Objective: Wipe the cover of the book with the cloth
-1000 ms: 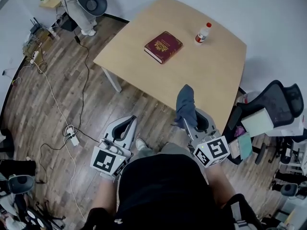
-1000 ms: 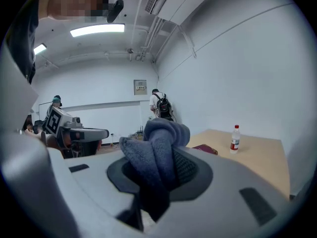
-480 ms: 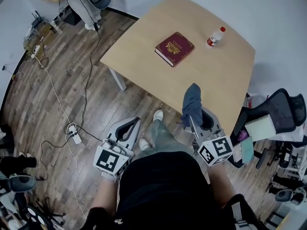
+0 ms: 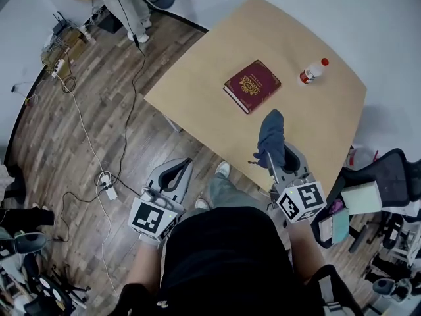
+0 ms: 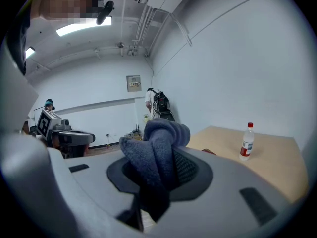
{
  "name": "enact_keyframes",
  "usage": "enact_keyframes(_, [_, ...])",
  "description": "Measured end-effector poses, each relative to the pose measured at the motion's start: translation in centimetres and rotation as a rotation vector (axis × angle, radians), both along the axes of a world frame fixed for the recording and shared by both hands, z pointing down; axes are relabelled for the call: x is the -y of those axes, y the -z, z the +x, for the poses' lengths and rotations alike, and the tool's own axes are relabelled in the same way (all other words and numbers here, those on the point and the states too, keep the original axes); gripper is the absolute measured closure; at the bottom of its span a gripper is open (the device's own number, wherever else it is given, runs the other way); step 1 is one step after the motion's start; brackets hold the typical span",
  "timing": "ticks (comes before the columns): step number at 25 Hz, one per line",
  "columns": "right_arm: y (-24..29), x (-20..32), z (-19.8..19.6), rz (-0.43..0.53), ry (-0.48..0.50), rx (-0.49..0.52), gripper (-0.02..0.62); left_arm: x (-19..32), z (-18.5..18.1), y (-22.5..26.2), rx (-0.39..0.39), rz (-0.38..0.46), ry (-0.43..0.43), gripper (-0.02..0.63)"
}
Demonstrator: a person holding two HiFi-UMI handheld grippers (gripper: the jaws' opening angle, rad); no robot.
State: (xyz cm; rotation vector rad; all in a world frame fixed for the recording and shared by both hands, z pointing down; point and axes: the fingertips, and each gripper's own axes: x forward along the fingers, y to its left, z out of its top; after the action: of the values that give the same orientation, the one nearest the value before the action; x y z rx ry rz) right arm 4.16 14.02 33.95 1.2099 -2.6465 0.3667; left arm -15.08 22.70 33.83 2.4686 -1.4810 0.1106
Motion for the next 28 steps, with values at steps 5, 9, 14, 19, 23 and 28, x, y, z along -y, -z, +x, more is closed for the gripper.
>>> enact_keyframes(5, [-0.6,5.2,2.0,-0.016,-0.027,0.023,0.479,4.5,1.0,-0.5,0.015,-0.033,0.011,0.584])
enact_keyframes(9, [-1.7,8.8,4.1,-0.038,-0.059,0.058,0.479,8.0,2.6,-1.6,0.05,-0.069,-0.008,0.584])
enact_keyframes(14, [-3.5,11.7,6.7,-0.07,-0.099,0.097,0.479,11.8,4.4,-2.5,0.103,-0.114,-0.029,0.584])
enact_keyframes(19, [-5.8,13.7,8.4,-0.099,-0.147,0.11,0.479,15.2,5.5,-3.7,0.123,-0.151,-0.066,0.584])
enact_keyframes(23, [-7.2,14.9,8.6,-0.124,-0.176,0.116,0.479,17.9,6.7,-4.7,0.146,-0.158,-0.125,0.584])
enact_keyframes(28, [-9.0,17.4,8.6,-0.143,-0.229,0.106,0.479,21.2,7.7,-7.5,0.148,-0.208,-0.195,0.584])
